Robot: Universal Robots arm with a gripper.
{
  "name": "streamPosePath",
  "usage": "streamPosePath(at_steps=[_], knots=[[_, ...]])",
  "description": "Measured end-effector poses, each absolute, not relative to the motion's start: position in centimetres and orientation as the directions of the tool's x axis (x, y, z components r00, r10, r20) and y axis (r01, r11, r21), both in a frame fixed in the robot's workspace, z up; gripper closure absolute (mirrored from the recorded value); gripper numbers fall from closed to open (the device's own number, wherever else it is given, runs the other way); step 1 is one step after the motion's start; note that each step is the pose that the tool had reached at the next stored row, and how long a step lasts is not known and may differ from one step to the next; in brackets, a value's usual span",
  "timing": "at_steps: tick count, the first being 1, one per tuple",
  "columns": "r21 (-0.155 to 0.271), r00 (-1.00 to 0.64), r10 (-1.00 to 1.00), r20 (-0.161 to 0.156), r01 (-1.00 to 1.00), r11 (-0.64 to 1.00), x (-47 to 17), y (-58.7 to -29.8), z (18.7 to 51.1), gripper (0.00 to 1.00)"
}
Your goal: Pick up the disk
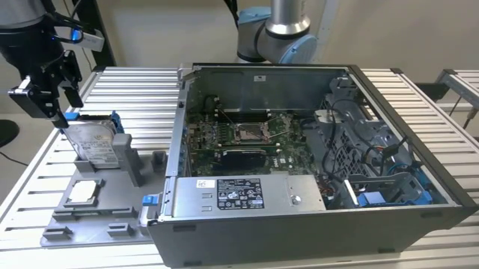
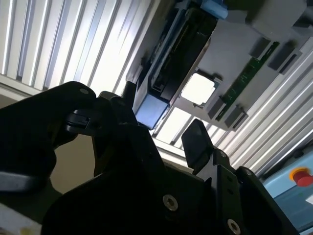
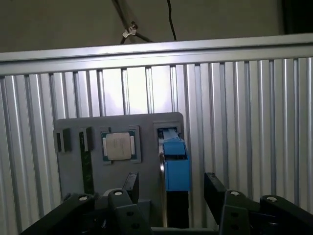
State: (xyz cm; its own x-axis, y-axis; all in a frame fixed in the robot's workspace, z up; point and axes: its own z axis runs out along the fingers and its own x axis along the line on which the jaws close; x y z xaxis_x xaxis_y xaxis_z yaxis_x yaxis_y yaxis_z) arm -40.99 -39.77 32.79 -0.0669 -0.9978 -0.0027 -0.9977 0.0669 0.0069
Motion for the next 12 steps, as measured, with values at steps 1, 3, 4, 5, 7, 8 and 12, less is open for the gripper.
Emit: streamPosePath(at_steps=[1, 3, 4, 5, 7, 8, 12], knots=[[0.007, -0.064, -0.998, -0.003, -0.998, 0.064, -41.0, -39.7, 32.6, 0.00], [0.007, -0.057, -0.998, -0.003, -0.998, 0.057, -41.0, -39.7, 32.3, 0.00], [0.007, -0.053, -0.999, -0.003, -0.999, 0.053, -41.0, -39.7, 32.1, 0.00], [0.007, -0.049, -0.999, -0.003, -0.999, 0.049, -41.0, -39.6, 31.9, 0.00], [0.007, -0.041, -0.999, -0.003, -0.999, 0.041, -40.9, -39.6, 31.6, 0.00], [0.007, -0.037, -0.999, -0.003, -0.999, 0.037, -40.9, -39.6, 31.4, 0.00], [0.007, -0.021, -1.000, -0.003, -1.000, 0.021, -40.9, -39.6, 30.7, 0.00]])
